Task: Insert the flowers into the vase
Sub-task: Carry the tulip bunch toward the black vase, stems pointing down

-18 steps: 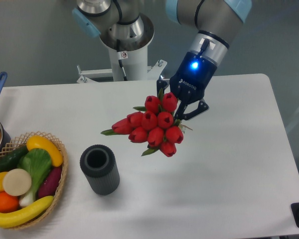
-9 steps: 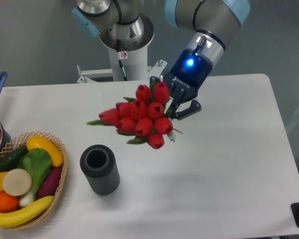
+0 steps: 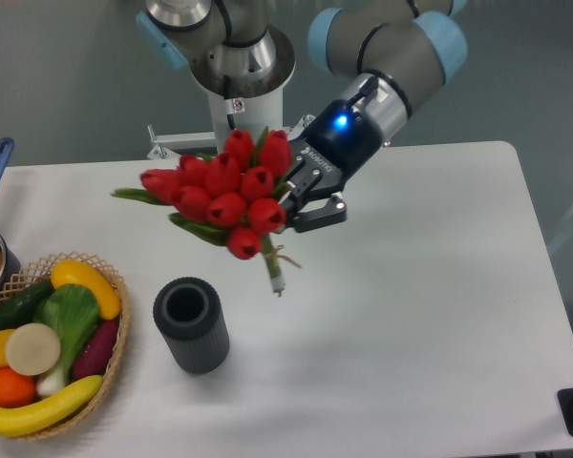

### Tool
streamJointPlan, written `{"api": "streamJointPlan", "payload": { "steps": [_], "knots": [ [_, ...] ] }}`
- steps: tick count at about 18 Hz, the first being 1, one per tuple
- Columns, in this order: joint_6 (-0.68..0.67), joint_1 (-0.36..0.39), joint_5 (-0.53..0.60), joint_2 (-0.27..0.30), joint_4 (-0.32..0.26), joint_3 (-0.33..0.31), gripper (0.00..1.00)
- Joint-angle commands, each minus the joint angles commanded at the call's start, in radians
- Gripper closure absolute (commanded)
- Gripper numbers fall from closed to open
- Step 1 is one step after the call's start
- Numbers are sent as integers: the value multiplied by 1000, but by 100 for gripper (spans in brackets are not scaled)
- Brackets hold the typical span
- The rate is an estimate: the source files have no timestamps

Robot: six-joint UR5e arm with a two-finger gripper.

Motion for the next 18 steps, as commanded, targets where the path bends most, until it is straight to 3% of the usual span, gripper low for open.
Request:
{"api": "streamJointPlan", "payload": {
  "steps": [11, 18],
  "knots": [
    [0, -109, -42, -17, 0, 3, 79],
    [2, -132, -40, -60, 0, -3, 79]
  ]
}}
